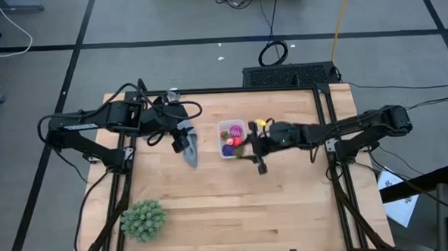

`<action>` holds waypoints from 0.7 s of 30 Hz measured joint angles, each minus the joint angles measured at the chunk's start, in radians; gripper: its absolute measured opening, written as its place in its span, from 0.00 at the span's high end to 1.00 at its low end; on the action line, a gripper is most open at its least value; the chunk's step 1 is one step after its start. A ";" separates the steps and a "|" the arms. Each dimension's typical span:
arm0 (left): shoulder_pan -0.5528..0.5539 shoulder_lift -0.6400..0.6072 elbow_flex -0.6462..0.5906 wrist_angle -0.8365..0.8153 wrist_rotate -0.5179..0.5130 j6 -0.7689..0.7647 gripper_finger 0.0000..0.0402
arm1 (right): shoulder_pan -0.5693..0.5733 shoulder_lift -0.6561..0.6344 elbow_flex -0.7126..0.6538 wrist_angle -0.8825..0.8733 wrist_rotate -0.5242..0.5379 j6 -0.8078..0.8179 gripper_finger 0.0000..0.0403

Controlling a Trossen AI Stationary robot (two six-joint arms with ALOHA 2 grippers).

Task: Pick and placing Produce into tupperware
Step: Put the red strawberry into the transparent bin

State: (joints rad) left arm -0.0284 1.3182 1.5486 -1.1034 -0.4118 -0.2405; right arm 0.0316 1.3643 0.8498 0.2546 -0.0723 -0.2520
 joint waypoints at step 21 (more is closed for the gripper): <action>0.000 0.000 0.000 0.000 -0.002 0.016 0.39 | -0.163 0.235 0.013 0.523 -0.005 0.034 0.63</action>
State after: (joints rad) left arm -0.0284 1.3182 1.5486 -1.1034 -0.4133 -0.2248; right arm -0.1318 1.5997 0.8623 0.7774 -0.0769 -0.2184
